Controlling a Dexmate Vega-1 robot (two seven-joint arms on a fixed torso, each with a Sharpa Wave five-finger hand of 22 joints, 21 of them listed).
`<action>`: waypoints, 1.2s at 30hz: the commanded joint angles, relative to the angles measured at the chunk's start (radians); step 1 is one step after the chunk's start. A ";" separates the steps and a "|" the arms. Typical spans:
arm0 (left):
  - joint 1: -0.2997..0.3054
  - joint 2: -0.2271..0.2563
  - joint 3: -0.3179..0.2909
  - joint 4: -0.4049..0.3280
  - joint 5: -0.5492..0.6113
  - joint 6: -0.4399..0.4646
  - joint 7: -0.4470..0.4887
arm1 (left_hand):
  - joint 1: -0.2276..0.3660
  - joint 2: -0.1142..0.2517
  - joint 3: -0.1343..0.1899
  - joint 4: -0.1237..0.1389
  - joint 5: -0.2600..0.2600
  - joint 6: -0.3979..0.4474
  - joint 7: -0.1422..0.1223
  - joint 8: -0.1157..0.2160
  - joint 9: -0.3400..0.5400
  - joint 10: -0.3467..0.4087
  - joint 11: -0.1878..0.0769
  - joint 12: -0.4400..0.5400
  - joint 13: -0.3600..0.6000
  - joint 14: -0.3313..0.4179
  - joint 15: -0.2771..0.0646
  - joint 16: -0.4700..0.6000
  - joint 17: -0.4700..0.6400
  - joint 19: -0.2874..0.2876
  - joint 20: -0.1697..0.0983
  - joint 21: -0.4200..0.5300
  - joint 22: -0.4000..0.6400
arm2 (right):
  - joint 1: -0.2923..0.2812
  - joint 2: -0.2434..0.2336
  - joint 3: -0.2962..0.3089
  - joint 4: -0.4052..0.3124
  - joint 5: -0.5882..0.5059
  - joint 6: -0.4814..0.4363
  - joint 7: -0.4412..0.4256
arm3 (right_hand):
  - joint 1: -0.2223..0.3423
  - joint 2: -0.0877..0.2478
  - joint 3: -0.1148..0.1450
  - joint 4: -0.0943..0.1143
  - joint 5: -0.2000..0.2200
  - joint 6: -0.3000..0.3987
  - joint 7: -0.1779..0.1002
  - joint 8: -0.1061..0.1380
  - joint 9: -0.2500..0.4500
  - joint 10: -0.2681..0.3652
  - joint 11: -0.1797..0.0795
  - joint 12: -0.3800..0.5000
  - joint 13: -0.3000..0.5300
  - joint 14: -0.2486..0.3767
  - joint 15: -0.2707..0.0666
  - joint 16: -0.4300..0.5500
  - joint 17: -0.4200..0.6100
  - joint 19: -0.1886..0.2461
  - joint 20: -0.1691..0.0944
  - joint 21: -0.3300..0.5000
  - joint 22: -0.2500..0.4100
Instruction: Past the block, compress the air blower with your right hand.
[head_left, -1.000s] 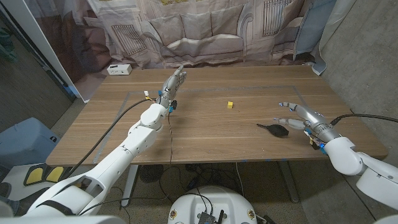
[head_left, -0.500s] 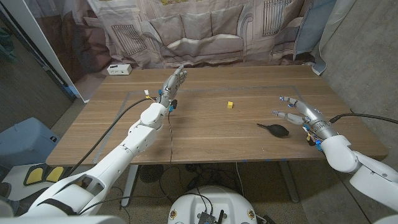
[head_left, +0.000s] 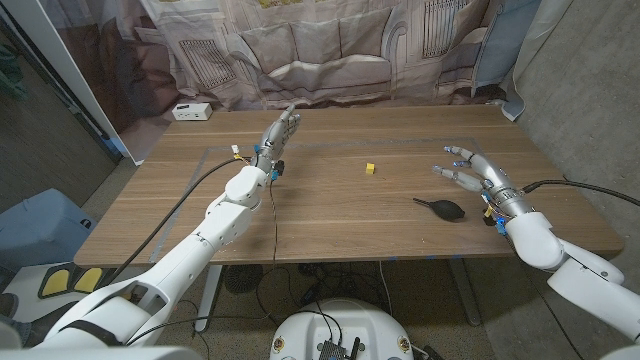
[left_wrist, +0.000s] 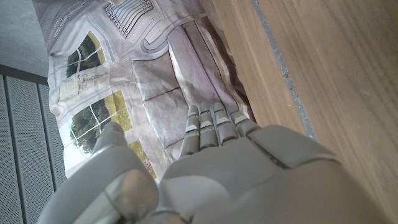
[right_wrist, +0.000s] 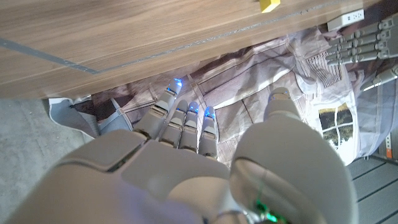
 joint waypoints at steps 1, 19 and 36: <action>0.003 0.004 -0.001 0.002 -0.004 0.005 -0.005 | -0.002 0.008 0.005 -0.002 0.000 0.009 0.003 -0.001 0.004 0.006 0.004 -0.004 0.004 0.004 0.001 0.000 0.005 0.006 0.001 -0.004 0.005 | 0.089 0.050 -0.050 0.096 0.155 0.155 0.041 | -0.016 -0.003 -0.001 0.010 -0.006 0.020 0.003 0.011 0.001 0.006 0.004 0.008 0.004 0.000 0.006 0.009 0.001 -0.007 -0.001 -0.002 0.002; -0.001 0.006 0.001 0.003 -0.008 0.004 -0.019 | -0.003 0.008 0.006 -0.003 0.000 0.008 0.002 -0.001 0.004 0.006 0.005 -0.004 0.004 0.001 0.000 -0.001 0.005 0.004 0.000 -0.004 0.005 | 0.198 0.096 -0.111 0.203 0.311 0.276 0.133 | -0.054 -0.005 -0.013 0.024 -0.012 0.017 0.010 0.007 0.001 0.005 0.013 0.009 0.003 -0.008 0.014 0.009 0.001 -0.024 0.005 -0.010 0.003; 0.001 0.014 -0.001 -0.010 -0.012 0.005 -0.030 | -0.004 0.007 0.006 -0.003 0.000 0.007 0.001 -0.002 0.004 0.006 0.006 -0.004 0.004 0.002 0.000 0.000 0.005 0.002 0.000 -0.005 0.005 | 0.321 0.143 -0.171 0.317 0.482 0.318 0.272 | -0.094 -0.005 -0.026 0.039 -0.016 0.009 0.025 0.003 -0.001 -0.004 0.029 0.006 0.003 -0.015 0.026 0.009 0.001 -0.030 0.009 -0.013 0.003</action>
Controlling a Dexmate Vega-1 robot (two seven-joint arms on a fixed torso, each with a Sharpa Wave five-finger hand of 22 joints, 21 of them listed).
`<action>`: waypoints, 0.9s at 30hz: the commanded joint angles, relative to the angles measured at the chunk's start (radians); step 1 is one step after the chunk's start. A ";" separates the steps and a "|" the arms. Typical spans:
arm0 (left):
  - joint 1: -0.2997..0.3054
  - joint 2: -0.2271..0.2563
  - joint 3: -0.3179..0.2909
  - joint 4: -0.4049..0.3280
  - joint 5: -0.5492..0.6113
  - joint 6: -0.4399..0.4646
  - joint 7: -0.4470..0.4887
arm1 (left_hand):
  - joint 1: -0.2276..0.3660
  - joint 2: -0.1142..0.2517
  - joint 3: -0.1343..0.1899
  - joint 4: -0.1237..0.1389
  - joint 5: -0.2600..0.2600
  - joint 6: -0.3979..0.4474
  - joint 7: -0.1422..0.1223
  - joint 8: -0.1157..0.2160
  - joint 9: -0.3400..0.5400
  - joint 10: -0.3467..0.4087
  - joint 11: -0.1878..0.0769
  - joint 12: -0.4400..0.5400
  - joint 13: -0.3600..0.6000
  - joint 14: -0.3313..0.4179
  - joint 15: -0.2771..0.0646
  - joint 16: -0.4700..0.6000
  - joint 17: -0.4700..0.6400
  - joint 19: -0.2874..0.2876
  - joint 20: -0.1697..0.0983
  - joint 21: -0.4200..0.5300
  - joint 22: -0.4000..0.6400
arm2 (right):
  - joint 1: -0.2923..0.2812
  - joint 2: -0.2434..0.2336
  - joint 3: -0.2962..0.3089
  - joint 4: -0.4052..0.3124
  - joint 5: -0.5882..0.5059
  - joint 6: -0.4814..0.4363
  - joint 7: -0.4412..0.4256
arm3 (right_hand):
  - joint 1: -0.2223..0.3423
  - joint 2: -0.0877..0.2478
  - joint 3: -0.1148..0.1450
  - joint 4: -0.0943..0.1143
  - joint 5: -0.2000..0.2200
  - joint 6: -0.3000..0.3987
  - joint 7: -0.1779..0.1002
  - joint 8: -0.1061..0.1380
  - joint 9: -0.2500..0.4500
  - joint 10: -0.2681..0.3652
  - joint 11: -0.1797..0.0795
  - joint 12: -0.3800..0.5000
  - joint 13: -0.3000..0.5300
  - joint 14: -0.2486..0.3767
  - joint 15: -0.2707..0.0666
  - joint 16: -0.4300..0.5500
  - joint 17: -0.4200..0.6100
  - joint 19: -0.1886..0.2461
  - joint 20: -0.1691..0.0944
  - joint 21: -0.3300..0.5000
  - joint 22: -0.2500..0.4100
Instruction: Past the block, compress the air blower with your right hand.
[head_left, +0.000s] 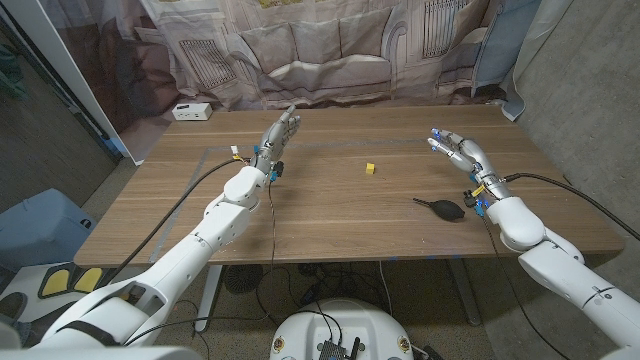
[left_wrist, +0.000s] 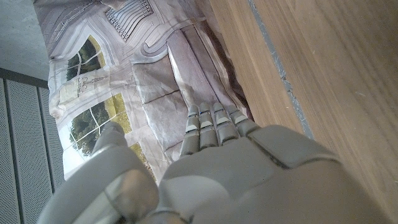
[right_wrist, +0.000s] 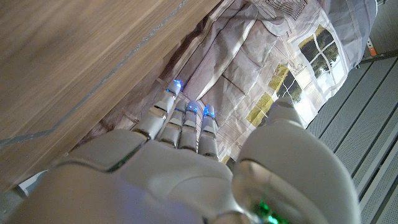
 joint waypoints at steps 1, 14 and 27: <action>0.001 0.002 -0.004 -0.003 -0.010 -0.006 -0.015 | -0.004 0.007 0.006 -0.003 -0.001 0.007 0.001 -0.002 0.004 0.006 0.006 0.002 0.004 0.002 0.000 0.000 0.005 0.002 0.001 -0.005 0.005 | 0.092 0.043 -0.047 0.090 0.125 0.038 0.097 | -0.017 0.000 -0.002 0.007 -0.002 -0.001 0.007 -0.004 -0.001 -0.003 0.003 0.002 0.003 0.001 0.009 0.000 0.001 -0.010 0.000 -0.002 0.003; 0.015 0.014 -0.014 -0.024 -0.031 -0.019 -0.039 | -0.004 0.006 0.006 -0.003 -0.001 0.006 0.002 -0.002 0.004 0.005 0.004 0.002 0.004 0.001 0.000 -0.001 0.005 0.002 0.000 -0.005 0.005 | 0.164 0.090 -0.081 0.164 0.224 0.054 0.167 | -0.040 -0.002 -0.010 0.014 -0.004 0.000 0.006 -0.003 -0.002 -0.010 0.006 0.001 0.003 -0.011 0.016 -0.002 0.001 -0.024 0.005 -0.006 0.003; 0.044 0.012 -0.022 -0.039 -0.018 -0.041 -0.004 | -0.005 0.006 0.007 -0.003 -0.001 -0.012 0.002 -0.008 0.004 -0.003 0.006 -0.001 0.004 -0.001 0.000 -0.001 0.005 0.002 0.001 -0.004 0.005 | 0.255 0.146 -0.097 0.295 0.376 0.047 0.303 | -0.063 -0.006 -0.019 0.021 -0.005 0.017 -0.002 0.003 -0.002 -0.016 0.007 0.001 0.003 -0.019 0.018 -0.003 0.000 -0.039 0.007 -0.009 0.004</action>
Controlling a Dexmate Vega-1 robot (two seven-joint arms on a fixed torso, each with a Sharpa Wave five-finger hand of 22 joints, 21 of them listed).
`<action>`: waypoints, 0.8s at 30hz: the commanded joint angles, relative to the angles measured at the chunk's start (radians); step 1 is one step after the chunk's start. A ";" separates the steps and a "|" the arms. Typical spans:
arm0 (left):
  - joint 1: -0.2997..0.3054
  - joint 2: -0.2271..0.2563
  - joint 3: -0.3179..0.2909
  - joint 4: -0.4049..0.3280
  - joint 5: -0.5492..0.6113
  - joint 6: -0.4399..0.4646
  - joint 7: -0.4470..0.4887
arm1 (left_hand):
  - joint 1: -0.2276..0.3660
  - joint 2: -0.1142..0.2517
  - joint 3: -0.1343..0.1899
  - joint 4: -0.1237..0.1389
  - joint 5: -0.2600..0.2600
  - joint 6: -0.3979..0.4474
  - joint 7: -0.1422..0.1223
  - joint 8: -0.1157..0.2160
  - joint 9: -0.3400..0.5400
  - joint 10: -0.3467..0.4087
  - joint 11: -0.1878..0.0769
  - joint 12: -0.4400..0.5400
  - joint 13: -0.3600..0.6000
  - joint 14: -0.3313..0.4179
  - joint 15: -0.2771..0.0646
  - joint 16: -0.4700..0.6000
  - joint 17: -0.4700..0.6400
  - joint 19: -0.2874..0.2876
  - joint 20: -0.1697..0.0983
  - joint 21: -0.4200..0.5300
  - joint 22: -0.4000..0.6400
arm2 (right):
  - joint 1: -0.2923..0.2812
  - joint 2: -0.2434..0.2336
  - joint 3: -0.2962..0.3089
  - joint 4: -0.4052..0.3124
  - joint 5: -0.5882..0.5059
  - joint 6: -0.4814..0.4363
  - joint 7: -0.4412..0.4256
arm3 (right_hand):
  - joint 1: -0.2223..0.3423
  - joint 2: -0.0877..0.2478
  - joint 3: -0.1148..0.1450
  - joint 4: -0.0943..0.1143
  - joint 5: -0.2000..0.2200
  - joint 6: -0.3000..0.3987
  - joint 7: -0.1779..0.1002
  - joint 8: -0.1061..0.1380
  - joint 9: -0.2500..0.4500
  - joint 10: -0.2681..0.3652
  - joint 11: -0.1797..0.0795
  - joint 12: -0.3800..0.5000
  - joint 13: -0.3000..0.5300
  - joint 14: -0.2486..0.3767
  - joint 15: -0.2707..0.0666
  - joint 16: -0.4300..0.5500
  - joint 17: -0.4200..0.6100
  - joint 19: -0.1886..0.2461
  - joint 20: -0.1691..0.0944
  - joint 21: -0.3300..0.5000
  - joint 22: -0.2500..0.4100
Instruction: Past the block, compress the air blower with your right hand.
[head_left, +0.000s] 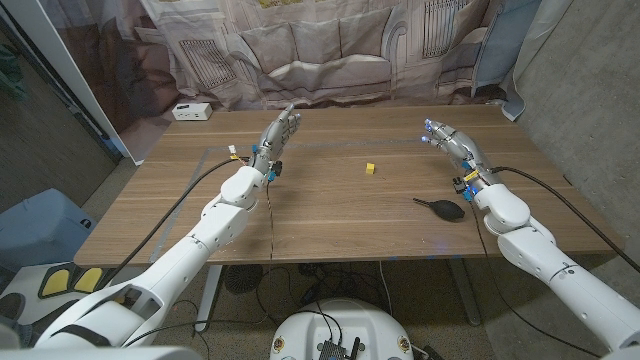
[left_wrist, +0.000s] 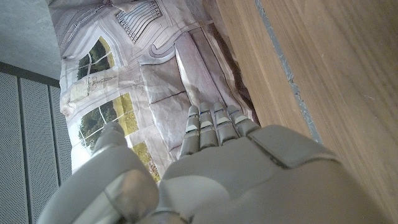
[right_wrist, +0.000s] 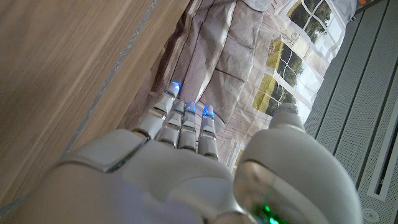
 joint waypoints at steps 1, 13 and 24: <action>0.023 0.002 -0.008 -0.017 0.007 -0.017 0.026 | -0.005 0.006 0.007 -0.003 -0.001 -0.007 -0.004 0.000 0.004 -0.003 0.005 -0.001 0.004 -0.001 0.000 -0.001 0.005 0.002 0.002 -0.005 0.005 | 0.087 0.052 -0.020 0.117 0.133 -0.007 0.125 | -0.014 0.001 -0.005 0.006 -0.005 0.000 0.001 -0.001 0.003 -0.004 -0.003 0.001 0.002 -0.004 0.002 -0.003 0.002 -0.009 -0.002 0.000 0.001; 0.020 0.018 -0.013 -0.025 -0.005 -0.008 0.000 | -0.005 0.005 0.007 -0.003 -0.001 -0.006 -0.003 0.002 0.004 -0.006 0.006 -0.002 0.004 -0.001 0.000 -0.001 0.005 0.000 0.002 -0.005 0.005 | 0.152 0.104 -0.029 0.210 0.245 -0.043 0.242 | -0.042 -0.004 -0.016 0.014 -0.005 -0.016 0.003 -0.007 0.002 -0.030 0.001 -0.005 0.002 -0.036 0.008 -0.010 0.001 -0.042 -0.001 -0.005 0.002; 0.006 0.027 -0.017 -0.034 -0.041 0.015 -0.042 | -0.005 0.005 0.008 -0.004 -0.001 -0.006 -0.003 0.003 0.004 -0.002 0.005 0.000 0.004 -0.002 0.000 -0.001 0.005 -0.001 0.002 -0.005 0.005 | 0.178 0.118 -0.026 0.236 0.270 -0.063 0.268 | -0.063 -0.007 -0.024 0.021 -0.005 -0.032 0.013 -0.012 0.001 -0.041 0.002 -0.006 0.002 -0.050 0.009 -0.011 0.001 -0.056 -0.001 -0.005 0.002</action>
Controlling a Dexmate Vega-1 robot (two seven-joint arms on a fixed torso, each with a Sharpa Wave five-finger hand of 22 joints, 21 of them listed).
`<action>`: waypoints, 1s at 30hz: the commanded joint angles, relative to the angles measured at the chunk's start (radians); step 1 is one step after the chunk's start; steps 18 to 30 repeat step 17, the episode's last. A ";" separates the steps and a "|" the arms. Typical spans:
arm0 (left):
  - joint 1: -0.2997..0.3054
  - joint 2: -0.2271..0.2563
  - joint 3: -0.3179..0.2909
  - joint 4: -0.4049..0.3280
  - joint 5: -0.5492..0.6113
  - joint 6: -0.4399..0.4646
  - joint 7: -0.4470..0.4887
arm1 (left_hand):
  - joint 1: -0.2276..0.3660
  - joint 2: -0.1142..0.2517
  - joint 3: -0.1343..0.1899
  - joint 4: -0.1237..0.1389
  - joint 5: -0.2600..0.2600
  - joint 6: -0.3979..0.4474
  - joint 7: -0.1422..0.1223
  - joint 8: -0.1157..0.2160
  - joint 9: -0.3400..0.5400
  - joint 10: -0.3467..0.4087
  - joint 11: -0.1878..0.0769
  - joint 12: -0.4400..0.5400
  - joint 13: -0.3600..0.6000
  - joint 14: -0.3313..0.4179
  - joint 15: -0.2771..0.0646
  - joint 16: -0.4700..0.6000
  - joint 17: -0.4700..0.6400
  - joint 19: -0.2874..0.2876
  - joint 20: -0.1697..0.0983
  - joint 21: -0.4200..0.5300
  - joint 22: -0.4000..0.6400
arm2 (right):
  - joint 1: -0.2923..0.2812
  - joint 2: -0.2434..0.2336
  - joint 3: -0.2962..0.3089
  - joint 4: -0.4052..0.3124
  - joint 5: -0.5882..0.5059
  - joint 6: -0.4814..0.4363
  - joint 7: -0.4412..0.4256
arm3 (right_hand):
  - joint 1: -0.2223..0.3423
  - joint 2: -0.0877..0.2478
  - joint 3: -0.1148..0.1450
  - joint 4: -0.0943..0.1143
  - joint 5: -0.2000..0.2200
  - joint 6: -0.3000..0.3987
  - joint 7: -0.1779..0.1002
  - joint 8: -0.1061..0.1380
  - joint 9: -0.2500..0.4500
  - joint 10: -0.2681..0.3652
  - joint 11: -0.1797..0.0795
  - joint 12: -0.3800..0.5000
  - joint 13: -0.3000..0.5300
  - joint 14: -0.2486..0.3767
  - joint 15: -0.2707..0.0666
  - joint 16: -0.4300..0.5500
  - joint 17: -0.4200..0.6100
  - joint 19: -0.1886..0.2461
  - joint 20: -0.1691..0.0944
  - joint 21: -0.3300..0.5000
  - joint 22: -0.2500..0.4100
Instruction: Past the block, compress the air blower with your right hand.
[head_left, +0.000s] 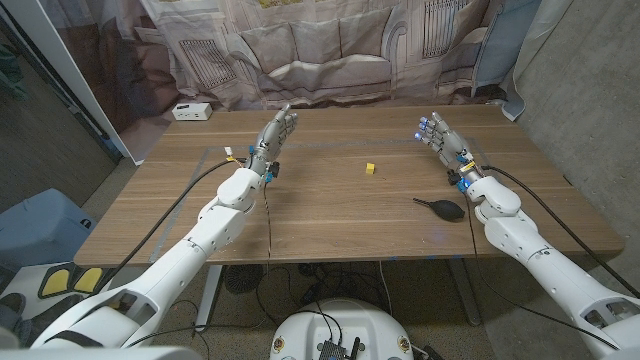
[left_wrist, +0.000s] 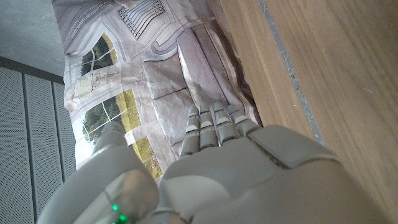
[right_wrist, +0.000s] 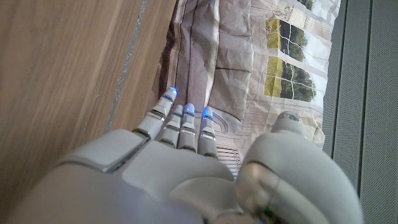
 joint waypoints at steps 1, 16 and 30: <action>-0.015 0.016 0.000 -0.015 -0.019 0.031 -0.028 | -0.005 0.005 0.008 -0.004 -0.001 -0.003 0.001 0.003 0.004 0.003 -0.001 0.000 0.004 -0.002 0.000 -0.001 0.005 -0.001 0.002 -0.005 0.005 | 0.042 0.023 -0.004 0.049 0.041 -0.018 0.050 | -0.013 0.002 -0.005 0.002 -0.005 -0.005 0.004 -0.001 0.001 -0.001 -0.001 -0.001 0.002 -0.005 0.004 -0.005 0.001 -0.009 0.001 -0.004 0.002; -0.030 -0.017 0.018 0.028 0.007 0.009 -0.008 | -0.006 0.005 0.008 -0.004 -0.001 -0.003 0.000 0.004 0.004 0.003 -0.002 0.000 0.004 -0.002 0.000 -0.001 0.005 -0.001 0.002 -0.005 0.005 | 0.071 0.030 0.002 0.121 0.060 -0.020 0.103 | -0.029 0.000 -0.011 0.007 -0.005 0.001 0.006 0.003 0.000 0.002 0.001 0.003 0.002 -0.004 0.004 -0.001 0.001 -0.011 0.003 -0.001 0.002; -0.032 -0.017 0.019 0.032 0.007 0.006 -0.012 | -0.006 0.005 0.008 -0.004 -0.001 -0.004 0.001 0.004 0.004 0.003 -0.002 0.000 0.004 -0.002 0.000 -0.001 0.005 -0.002 0.001 -0.005 0.005 | 0.067 0.027 0.002 0.115 0.058 -0.022 0.099 | -0.030 0.000 -0.012 0.007 -0.005 0.002 0.006 0.003 0.000 0.003 0.002 0.004 0.002 -0.003 0.005 -0.001 0.001 -0.011 0.003 -0.001 0.002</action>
